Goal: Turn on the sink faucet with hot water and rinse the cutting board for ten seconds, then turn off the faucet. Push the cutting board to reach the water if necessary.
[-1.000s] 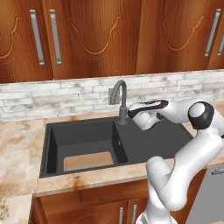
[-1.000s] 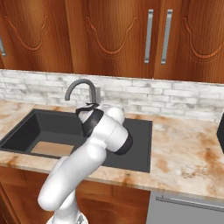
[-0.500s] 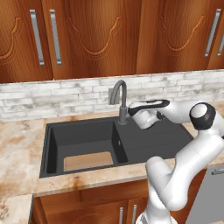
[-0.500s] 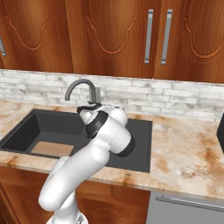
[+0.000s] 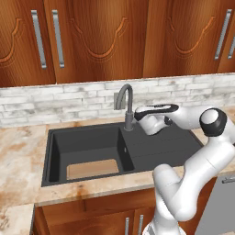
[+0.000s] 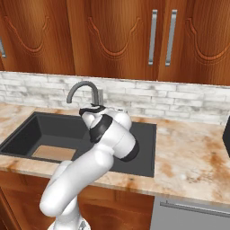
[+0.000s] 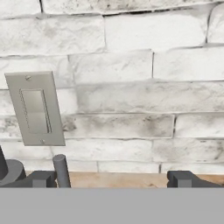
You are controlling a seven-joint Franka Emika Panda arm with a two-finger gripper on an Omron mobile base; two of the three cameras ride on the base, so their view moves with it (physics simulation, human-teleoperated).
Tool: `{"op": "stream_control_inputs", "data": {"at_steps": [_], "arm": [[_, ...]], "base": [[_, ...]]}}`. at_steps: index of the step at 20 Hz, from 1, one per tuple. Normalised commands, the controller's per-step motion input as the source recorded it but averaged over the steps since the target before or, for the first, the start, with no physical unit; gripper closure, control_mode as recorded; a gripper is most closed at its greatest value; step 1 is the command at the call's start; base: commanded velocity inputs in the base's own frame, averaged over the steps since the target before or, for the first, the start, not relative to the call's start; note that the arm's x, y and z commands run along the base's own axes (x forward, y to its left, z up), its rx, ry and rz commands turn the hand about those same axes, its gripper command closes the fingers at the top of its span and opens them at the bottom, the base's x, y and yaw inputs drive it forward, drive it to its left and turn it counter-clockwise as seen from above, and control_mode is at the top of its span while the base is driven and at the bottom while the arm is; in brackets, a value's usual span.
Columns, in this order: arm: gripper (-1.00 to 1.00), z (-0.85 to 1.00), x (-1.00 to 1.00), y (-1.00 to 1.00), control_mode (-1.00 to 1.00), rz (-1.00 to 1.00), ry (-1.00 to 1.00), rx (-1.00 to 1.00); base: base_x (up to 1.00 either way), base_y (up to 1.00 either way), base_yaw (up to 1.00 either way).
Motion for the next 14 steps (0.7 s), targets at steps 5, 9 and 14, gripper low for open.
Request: {"op": "stream_control_inputs", "data": {"at_steps": [5, 9, 14], "arm": [[-1.00, 0.00, 0.00, 0.10, -1.00, 0.00, 0.00, 0.00], [-1.00, 0.00, 0.00, 0.10, -1.00, 0.00, 0.00, 0.00], [-1.00, 0.00, 0.09, 0.03, -1.00, 0.00, 0.00, 0.00]], "base": [[0.00, 0.00, 0.00], [0.00, 0.00, 0.00], [0.00, 0.00, 0.00]]}}
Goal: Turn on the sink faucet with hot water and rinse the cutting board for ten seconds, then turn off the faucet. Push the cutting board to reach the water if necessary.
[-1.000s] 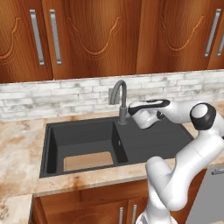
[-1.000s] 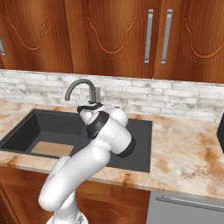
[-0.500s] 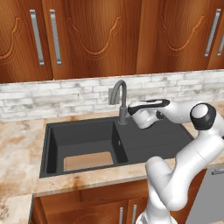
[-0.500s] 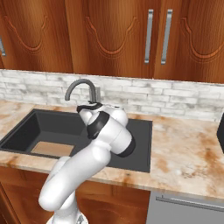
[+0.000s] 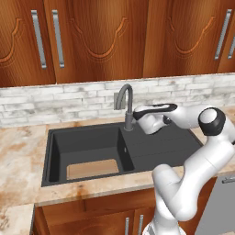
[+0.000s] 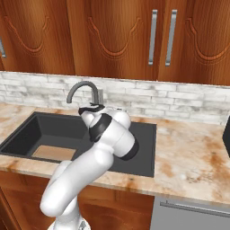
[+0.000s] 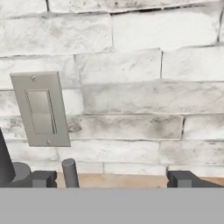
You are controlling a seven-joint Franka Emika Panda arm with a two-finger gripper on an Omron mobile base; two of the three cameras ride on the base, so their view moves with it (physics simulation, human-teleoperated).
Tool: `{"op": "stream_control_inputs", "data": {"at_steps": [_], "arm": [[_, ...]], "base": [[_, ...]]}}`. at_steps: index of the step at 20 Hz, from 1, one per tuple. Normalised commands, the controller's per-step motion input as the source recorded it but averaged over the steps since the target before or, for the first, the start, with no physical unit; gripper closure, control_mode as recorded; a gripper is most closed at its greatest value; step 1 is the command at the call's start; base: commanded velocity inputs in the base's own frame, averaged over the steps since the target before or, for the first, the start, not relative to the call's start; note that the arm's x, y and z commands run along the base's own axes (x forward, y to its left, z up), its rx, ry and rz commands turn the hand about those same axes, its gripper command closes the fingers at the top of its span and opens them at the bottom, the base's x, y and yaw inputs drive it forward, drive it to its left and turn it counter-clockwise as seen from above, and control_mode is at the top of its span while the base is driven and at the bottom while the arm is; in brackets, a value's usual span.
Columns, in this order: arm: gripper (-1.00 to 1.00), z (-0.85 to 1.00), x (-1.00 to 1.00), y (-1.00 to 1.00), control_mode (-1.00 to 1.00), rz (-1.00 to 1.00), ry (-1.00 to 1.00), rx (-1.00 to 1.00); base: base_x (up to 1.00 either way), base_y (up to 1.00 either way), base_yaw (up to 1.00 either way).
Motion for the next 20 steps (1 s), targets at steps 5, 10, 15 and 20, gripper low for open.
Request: {"op": "stream_control_inputs", "data": {"at_steps": [5, 10, 15, 20], "arm": [[-1.00, 0.00, 0.11, 0.00, -1.00, 0.00, 0.00, 0.00], [-1.00, 0.00, 0.06, 0.04, -1.00, 0.00, 0.00, 0.00], [-1.00, 0.00, 0.00, 0.05, -1.00, 0.00, 0.00, 0.00], [-1.00, 0.00, 0.00, 0.01, -1.00, 0.00, 0.00, 0.00]], "base": [[0.00, 0.00, 0.00], [0.00, 0.00, 0.00], [0.00, 0.00, 0.00], [0.00, 0.00, 0.00]]}}
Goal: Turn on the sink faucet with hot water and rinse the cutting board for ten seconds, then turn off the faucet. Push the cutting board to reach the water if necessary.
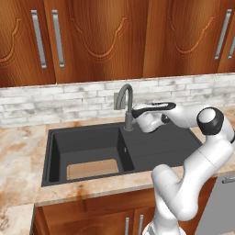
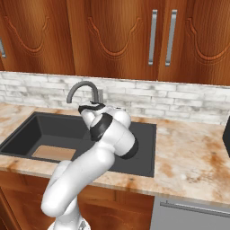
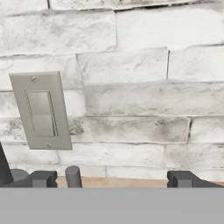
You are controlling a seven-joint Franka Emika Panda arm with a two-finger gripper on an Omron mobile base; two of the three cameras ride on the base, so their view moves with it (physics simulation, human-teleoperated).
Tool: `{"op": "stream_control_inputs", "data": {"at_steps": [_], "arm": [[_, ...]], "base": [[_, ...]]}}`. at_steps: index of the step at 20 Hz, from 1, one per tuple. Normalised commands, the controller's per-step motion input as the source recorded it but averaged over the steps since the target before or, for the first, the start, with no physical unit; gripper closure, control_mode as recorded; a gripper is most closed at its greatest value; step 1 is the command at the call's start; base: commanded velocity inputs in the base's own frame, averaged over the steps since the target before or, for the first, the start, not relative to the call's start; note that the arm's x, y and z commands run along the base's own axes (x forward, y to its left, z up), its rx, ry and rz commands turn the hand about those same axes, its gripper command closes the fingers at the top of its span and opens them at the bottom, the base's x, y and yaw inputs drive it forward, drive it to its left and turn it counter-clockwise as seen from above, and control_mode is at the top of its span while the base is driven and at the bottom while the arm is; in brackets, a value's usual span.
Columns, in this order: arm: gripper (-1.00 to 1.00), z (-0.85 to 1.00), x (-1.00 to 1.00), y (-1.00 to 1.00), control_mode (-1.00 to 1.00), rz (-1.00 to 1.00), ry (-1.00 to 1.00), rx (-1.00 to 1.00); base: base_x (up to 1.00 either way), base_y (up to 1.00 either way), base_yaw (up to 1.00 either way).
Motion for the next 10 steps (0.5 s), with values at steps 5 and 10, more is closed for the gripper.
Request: {"op": "stream_control_inputs", "data": {"at_steps": [5, 10], "arm": [[-1.00, 0.00, 0.03, 0.01, -1.00, 0.00, 0.00, 0.00], [-1.00, 0.00, 0.06, 0.00, -1.00, 0.00, 0.00, 0.00]], "base": [[0.00, 0.00, 0.00], [0.00, 0.00, 0.00]]}}
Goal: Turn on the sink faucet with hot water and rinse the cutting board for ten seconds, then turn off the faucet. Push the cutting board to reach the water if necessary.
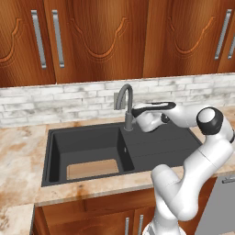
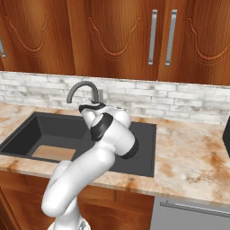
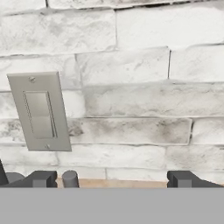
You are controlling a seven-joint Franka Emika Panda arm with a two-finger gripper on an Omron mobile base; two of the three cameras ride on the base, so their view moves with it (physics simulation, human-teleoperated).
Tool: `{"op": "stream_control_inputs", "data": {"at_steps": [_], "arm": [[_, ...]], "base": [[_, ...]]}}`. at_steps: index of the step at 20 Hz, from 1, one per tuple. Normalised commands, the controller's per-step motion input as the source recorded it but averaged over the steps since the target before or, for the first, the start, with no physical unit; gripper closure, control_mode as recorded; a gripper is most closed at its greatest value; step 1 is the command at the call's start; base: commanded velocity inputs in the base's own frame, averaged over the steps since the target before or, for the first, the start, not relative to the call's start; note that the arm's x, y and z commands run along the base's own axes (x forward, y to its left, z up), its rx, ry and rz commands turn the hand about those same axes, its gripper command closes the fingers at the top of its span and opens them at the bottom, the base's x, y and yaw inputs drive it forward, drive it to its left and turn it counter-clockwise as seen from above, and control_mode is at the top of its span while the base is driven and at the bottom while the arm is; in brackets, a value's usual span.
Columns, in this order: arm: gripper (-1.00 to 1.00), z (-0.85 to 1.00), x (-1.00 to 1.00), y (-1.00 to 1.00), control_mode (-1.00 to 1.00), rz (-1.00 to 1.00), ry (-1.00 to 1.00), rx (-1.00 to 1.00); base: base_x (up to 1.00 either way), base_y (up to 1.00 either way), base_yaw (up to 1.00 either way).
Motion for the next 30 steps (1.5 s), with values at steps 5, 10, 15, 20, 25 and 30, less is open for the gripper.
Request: {"op": "stream_control_inputs", "data": {"at_steps": [5, 10, 15, 20, 25, 30], "arm": [[-1.00, 0.00, 0.05, 0.01, -1.00, 0.00, 0.00, 0.00], [-1.00, 0.00, 0.08, 0.04, -1.00, 0.00, 0.00, 0.00], [-1.00, -0.03, 0.10, 0.08, -1.00, 0.00, 0.00, 0.00], [-1.00, -0.07, 0.06, 0.06, -1.00, 0.00, -0.03, 0.00], [-1.00, -0.09, 0.00, 0.00, -1.00, 0.00, -0.12, 0.00], [-1.00, -0.10, 0.00, 0.00, -1.00, 0.00, -0.14, 0.00]], "base": [[0.00, 0.00, 0.00], [0.00, 0.00, 0.00], [0.00, 0.00, 0.00], [0.00, 0.00, 0.00], [0.00, 0.00, 0.00], [0.00, 0.00, 0.00]]}}
